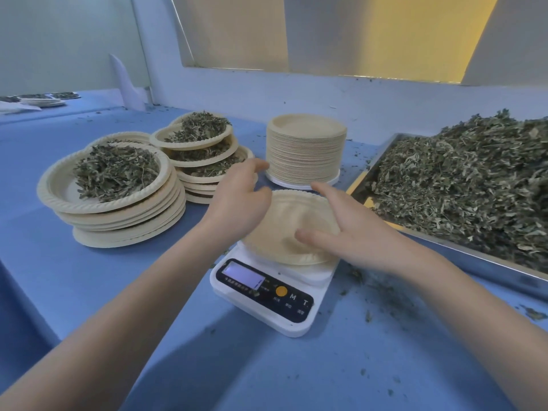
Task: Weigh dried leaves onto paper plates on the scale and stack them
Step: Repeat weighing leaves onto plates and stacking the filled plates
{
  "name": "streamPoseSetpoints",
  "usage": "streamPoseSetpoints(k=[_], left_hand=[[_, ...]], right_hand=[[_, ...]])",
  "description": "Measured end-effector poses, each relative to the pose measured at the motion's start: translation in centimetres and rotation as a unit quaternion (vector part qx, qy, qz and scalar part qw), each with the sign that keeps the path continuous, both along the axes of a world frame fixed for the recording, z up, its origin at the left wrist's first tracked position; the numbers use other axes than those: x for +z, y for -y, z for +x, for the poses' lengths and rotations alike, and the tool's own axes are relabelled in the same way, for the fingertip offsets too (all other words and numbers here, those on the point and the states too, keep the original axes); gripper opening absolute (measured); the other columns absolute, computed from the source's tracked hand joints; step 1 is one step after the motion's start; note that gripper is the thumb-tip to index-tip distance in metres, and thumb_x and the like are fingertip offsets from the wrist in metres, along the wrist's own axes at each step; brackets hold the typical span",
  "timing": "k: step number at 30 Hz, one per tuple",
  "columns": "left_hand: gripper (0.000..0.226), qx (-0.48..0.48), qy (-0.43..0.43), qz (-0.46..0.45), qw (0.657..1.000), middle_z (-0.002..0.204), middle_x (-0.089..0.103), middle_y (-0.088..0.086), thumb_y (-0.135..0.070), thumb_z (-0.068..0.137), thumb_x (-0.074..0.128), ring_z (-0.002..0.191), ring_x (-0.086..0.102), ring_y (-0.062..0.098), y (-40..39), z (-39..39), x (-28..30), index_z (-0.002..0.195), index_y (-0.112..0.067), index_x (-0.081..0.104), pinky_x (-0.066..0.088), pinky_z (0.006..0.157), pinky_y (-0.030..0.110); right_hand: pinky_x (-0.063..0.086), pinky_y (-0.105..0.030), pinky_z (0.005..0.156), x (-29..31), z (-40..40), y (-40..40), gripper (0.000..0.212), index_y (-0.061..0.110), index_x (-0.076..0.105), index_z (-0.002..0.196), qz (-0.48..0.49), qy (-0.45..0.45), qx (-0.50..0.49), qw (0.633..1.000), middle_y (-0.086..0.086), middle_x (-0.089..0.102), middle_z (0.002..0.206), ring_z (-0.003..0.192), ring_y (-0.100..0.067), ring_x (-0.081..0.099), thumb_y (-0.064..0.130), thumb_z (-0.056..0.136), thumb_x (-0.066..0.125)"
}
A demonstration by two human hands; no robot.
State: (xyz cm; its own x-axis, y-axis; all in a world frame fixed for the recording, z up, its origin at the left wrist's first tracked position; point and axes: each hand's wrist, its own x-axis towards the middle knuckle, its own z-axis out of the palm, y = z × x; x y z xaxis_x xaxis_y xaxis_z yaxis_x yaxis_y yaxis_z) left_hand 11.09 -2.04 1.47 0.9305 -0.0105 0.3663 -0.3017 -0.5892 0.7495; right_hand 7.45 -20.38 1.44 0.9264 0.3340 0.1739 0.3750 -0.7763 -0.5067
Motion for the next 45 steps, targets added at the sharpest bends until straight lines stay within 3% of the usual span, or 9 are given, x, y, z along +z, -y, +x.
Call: streamPoseSetpoints(k=[3, 7, 15, 22, 30, 36, 39, 42, 45], left_hand=[[0.045, -0.006, -0.002, -0.004, 1.0, 0.136, 0.046, -0.004, -0.011, 0.088, 0.047, 0.097, 0.043, 0.001, 0.8, 0.4, 0.4, 0.131, -0.024, 0.047, 0.034, 0.059, 0.002], [0.046, 0.016, -0.007, -0.024, 1.0, 0.138, 0.046, -0.003, -0.009, 0.089, 0.045, 0.115, 0.044, 0.009, 0.7, 0.4, 0.0, 0.133, -0.021, 0.046, 0.033, 0.08, 0.015], [0.043, 0.072, -0.041, -0.119, 0.989, 0.121, 0.05, -0.008, -0.008, 0.089, 0.046, 0.1, 0.05, 0.005, -1.5, 0.4, -0.9, 0.13, -0.019, 0.047, 0.04, 0.075, 0.022], [0.035, 0.091, -0.047, -0.18, 0.978, 0.11, 0.055, -0.009, -0.009, 0.089, 0.049, 0.097, 0.052, 0.007, -2.7, 0.6, -2.2, 0.122, -0.021, 0.051, 0.042, 0.073, 0.02], [0.01, 0.109, -0.052, -0.271, 0.955, 0.102, 0.064, -0.004, -0.021, 0.09, 0.056, 0.1, 0.059, 0.016, -3.0, -0.6, -3.9, 0.096, -0.028, 0.06, 0.046, 0.097, 0.043], [0.018, 0.039, 0.067, -0.146, 0.986, 0.102, 0.063, -0.02, -0.02, 0.09, 0.054, 0.098, 0.055, -0.005, -1.3, -1.4, -0.7, 0.103, -0.028, 0.063, 0.041, 0.082, 0.017], [0.02, -0.051, 0.08, -0.023, 0.995, 0.102, 0.064, -0.017, -0.017, 0.088, 0.054, 0.098, 0.056, 0.003, 2.7, -1.0, 2.3, 0.101, -0.029, 0.064, 0.04, 0.084, 0.02], [0.029, -0.127, 0.069, 0.067, 0.987, 0.105, 0.067, -0.007, -0.009, 0.085, 0.049, 0.1, 0.057, 0.009, 8.0, -0.2, 3.8, 0.105, -0.023, 0.066, 0.039, 0.083, 0.018], [0.039, -0.167, 0.079, 0.133, 0.974, 0.114, 0.063, 0.002, -0.007, 0.083, 0.05, 0.106, 0.056, 0.017, 13.1, 0.9, 4.4, 0.118, -0.02, 0.06, 0.034, 0.082, 0.019]], right_hand=[[0.004, -0.039, 0.119, -0.1, -0.6, 0.3, 0.12, 0.025, 0.002, 0.151, -0.085, -0.026, 0.05, 0.995, 0.01, 0.005, 0.157, 0.142, -0.005, 0.002, 0.067, 0.061, 0.07], [-0.01, -0.041, 0.117, -1.0, -0.8, 0.4, 0.136, 0.028, -0.014, 0.149, -0.189, -0.022, 0.08, 0.979, 0.005, -0.017, 0.157, 0.141, -0.007, -0.021, 0.073, 0.053, 0.072], [-0.008, -0.042, 0.117, 0.4, -0.5, -2.0, 0.142, 0.023, -0.022, 0.146, -0.302, -0.038, 0.054, 0.951, 0.003, -0.017, 0.155, 0.143, -0.017, -0.019, 0.065, 0.054, 0.078], [-0.018, -0.032, 0.11, 0.3, -1.0, -0.8, 0.132, 0.034, -0.019, 0.146, -0.218, -0.078, 0.093, 0.968, 0.011, -0.027, 0.153, 0.138, -0.006, -0.028, 0.06, 0.061, 0.077], [-0.018, -0.026, 0.109, -0.7, -0.9, -0.1, 0.131, 0.037, -0.016, 0.147, -0.185, -0.052, 0.095, 0.977, 0.015, -0.028, 0.152, 0.131, 0.005, -0.031, 0.063, 0.058, 0.077], [-0.01, -0.029, 0.116, 0.4, -0.9, 0.0, 0.126, 0.037, -0.011, 0.148, -0.135, -0.041, 0.11, 0.984, 0.018, -0.019, 0.154, 0.139, 0.001, -0.019, 0.069, 0.058, 0.071], [0.004, -0.024, 0.117, 2.4, -0.7, 0.9, 0.115, 0.03, 0.004, 0.15, -0.069, 0.006, 0.099, 0.993, 0.016, 0.005, 0.155, 0.139, 0.004, 0.003, 0.065, 0.062, 0.069], [0.013, 0.008, 0.092, 4.0, -0.4, 3.3, 0.096, 0.024, 0.019, 0.148, -0.003, 0.018, 0.068, 0.998, 0.02, 0.028, 0.135, 0.114, 0.018, 0.02, 0.05, 0.072, 0.072], [0.033, -0.001, 0.089, 4.4, 0.0, 7.2, 0.076, 0.019, 0.04, 0.135, 0.031, 0.006, 0.005, 1.0, 0.018, 0.044, 0.132, 0.113, 0.006, 0.042, 0.044, 0.073, 0.074]])
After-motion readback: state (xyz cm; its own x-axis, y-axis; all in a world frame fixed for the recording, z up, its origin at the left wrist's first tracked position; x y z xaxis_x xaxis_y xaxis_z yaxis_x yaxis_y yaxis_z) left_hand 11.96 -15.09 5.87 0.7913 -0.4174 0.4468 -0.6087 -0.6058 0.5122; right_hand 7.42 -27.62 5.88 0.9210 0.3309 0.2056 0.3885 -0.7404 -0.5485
